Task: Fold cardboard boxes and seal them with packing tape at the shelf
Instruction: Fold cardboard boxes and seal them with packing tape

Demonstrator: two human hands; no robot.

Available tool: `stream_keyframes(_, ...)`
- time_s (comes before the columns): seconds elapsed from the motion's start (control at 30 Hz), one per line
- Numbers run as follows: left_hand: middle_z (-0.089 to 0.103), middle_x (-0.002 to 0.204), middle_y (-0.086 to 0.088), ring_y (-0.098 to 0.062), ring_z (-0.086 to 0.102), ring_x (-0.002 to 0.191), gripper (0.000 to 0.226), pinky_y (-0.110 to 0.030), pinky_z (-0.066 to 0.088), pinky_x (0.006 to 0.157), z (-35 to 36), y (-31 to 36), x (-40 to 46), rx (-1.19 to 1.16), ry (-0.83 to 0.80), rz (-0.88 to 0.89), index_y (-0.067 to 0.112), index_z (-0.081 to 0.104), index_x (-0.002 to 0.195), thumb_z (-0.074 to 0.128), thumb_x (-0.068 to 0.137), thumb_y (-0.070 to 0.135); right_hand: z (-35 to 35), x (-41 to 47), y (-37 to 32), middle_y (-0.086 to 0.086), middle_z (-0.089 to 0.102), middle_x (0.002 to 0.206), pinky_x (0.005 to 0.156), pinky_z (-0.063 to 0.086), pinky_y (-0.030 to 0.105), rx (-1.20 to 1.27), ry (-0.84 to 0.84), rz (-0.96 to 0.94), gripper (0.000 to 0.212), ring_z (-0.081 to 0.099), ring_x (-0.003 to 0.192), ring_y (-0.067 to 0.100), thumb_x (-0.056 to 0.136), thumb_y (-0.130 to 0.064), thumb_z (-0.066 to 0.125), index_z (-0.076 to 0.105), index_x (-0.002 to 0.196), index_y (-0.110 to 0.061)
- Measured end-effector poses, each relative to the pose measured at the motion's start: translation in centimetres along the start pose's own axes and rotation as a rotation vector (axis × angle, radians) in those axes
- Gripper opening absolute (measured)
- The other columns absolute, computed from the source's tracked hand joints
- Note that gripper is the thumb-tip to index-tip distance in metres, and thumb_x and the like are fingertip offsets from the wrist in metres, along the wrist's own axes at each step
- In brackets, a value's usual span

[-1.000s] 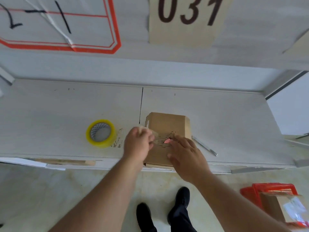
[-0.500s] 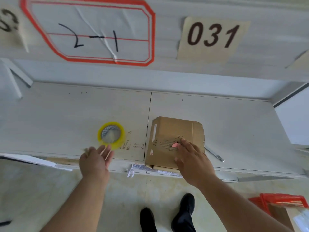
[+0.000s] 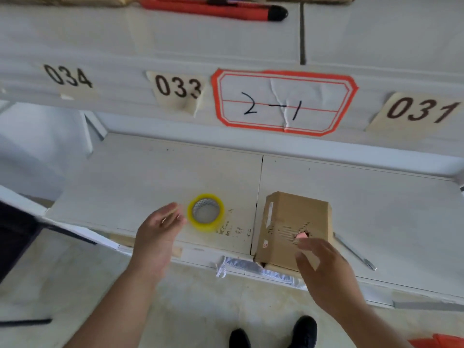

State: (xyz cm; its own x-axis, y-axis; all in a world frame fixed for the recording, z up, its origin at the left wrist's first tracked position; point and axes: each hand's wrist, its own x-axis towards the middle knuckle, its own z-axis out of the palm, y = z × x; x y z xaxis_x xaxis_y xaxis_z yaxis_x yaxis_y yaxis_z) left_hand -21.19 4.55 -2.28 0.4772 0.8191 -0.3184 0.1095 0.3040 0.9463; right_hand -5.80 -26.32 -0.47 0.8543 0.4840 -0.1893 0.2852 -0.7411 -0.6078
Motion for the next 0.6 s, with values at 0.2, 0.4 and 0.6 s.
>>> stream_keyframes(0.2, 0.072, 0.114, 0.009, 0.015, 0.063, 0.1, 0.019, -0.003, 0.044, 0.091, -3.5, -0.4, 8.5, 0.575, 0.02, 0.366, 0.016, 0.075, 0.109, 0.066, 0.098, 0.004, 1.1, -2.5, 1.2, -0.033, 0.07, 0.092, 0.071, 0.05, 0.011, 0.054, -0.1, 0.021, 0.032, 0.07, 0.086, -0.006, 0.086, -0.021, 0.081, 0.07, 0.086, -0.051)
stream_keyframes(0.4, 0.07, 0.131, -0.005, -0.018, 0.066, 0.12, 0.03, -0.021, 0.041, 0.102, -7.6, -10.6, 11.6, 0.846, -0.125, 0.172, 0.019, 0.08, 0.1, 0.066, 0.093, -0.006, 1.9, -3.3, 1.1, -0.036, 0.067, 0.074, 0.066, 0.045, -0.003, 0.009, -0.063, 0.006, 0.056, 0.066, 0.07, -0.014, 0.07, -0.005, 0.092, 0.07, 0.088, -0.054)
stream_keyframes(0.6, 0.029, 0.156, 0.028, -0.002, 0.043, 0.139, 0.074, -0.019, 0.054, 0.081, -10.6, -12.9, 9.8, 0.932, -0.319, 0.089, 0.042, 0.07, 0.109, 0.046, 0.082, -0.023, 2.3, -2.4, 0.7, -0.024, 0.071, 0.073, 0.071, 0.049, 0.006, 0.081, -0.098, 0.023, 0.042, 0.069, 0.072, -0.004, 0.079, -0.009, 0.086, 0.074, 0.08, -0.05)
